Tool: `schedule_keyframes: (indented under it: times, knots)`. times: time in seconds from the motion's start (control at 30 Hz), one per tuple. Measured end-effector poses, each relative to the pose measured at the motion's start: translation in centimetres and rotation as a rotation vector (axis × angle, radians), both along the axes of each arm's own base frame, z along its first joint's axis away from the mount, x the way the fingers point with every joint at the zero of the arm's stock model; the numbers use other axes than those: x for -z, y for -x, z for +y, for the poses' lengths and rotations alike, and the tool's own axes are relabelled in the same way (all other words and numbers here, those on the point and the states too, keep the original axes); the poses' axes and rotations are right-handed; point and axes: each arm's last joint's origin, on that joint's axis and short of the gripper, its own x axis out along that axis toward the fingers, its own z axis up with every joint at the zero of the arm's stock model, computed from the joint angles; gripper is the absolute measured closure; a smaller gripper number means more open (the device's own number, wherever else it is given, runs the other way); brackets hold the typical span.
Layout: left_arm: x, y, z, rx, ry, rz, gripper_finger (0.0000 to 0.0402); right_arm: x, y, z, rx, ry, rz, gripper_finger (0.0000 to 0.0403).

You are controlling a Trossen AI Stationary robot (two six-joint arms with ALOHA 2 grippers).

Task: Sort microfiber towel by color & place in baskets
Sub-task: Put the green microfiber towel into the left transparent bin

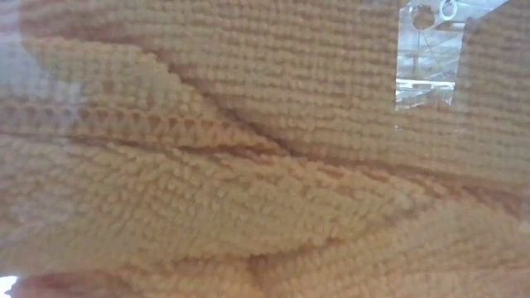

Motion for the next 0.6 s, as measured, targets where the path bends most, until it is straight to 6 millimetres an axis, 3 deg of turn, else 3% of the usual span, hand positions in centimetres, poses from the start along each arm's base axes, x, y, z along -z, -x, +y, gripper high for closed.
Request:
schedule_keyframes:
  times: [0.2, 0.4, 0.6]
  knots:
    - [0.2, 0.1, -0.1, 0.037, 0.02, 0.03, 0.0379, 0.2, 0.1, 0.0, 0.031, -0.04, 0.014, 0.0393]
    - [0.1, 0.8, 0.0, 0.034, 0.019, 0.055, 0.0383, 0.7, 0.4, 0.0, 0.048, -0.104, 0.074, 0.0357]
    - [0.6, 1.9, 0.6, -0.029, 0.009, 0.165, 0.0381, -0.7, 1.9, 0.0, 0.063, -0.12, 0.065, 0.0301]
